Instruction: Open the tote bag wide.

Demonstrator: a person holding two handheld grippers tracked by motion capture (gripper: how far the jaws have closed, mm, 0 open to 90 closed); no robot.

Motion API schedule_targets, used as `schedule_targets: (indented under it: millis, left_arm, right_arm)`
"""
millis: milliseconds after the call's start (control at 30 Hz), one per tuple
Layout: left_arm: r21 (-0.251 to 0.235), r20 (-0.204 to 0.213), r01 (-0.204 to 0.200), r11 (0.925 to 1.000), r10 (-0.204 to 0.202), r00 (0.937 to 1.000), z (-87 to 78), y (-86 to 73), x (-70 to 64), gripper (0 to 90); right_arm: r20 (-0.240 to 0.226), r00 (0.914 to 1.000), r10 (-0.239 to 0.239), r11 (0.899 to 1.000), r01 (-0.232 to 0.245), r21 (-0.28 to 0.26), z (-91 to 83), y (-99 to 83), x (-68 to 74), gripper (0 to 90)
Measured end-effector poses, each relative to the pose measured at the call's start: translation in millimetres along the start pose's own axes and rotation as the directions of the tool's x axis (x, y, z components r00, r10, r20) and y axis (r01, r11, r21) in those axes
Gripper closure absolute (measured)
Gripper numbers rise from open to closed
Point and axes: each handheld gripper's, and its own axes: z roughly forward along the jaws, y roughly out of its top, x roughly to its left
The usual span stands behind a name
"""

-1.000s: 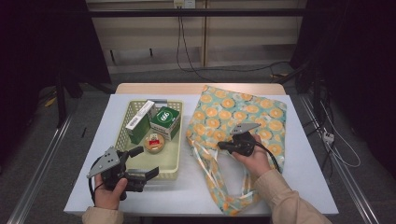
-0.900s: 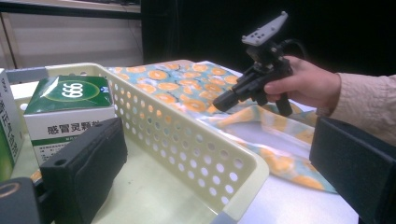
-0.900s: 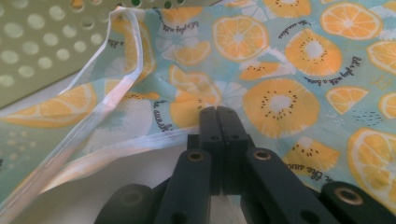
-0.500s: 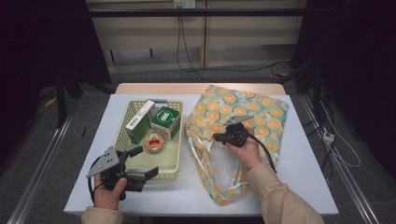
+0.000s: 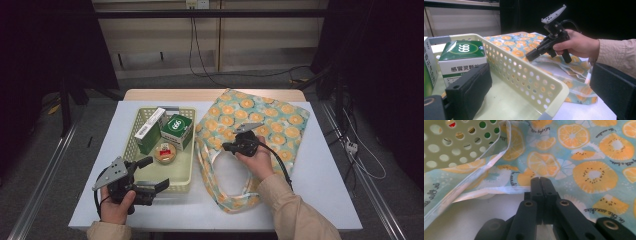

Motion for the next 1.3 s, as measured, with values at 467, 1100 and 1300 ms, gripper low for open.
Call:
schedule_targets:
  millis: [467,1100,1300]
  left_arm:
    - [0.002,0.000,-0.003,1.0000,0.003,1.0000,0.3,-0.1,-0.7,3.8]
    - [0.010,-0.004,0.006,0.9999,-0.006,1.0000,1.4,-0.7,-0.9,3.7]
    - [0.018,-0.001,0.007,0.9998,-0.007,1.0000,2.1,-1.7,-0.8,3.7]
  right_arm:
    - [-0.027,0.9996,-0.010,1.000,0.010,-0.007,-23.4,-4.3,13.0,52.6]
    - [-0.096,0.9954,-0.008,1.000,0.006,-0.028,-70.2,-39.7,38.1,18.7]
    - [-0.141,0.9898,-0.018,1.000,0.014,-0.024,-78.5,-49.3,45.9,22.3]
